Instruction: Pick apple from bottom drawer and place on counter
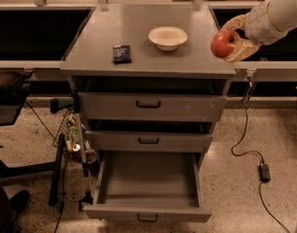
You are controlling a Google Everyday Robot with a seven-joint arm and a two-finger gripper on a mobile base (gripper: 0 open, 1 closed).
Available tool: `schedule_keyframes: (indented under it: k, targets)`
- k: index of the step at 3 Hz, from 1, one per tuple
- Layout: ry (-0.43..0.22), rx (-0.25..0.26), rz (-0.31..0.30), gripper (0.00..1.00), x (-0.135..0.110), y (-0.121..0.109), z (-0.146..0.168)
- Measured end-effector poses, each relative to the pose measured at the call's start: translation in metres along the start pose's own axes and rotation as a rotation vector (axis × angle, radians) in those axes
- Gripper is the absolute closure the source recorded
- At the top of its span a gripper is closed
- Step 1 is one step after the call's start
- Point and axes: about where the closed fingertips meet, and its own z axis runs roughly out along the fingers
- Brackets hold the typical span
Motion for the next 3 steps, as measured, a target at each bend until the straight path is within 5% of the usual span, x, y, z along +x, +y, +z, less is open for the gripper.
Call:
schedule_keyframes:
  k: [1,3]
  targets:
    - [0.047,0.030,0.122,1.00,0.021,-0.015,0.010]
    - [0.065,0.059,0.212,0.58,0.005,-0.030,0.029]
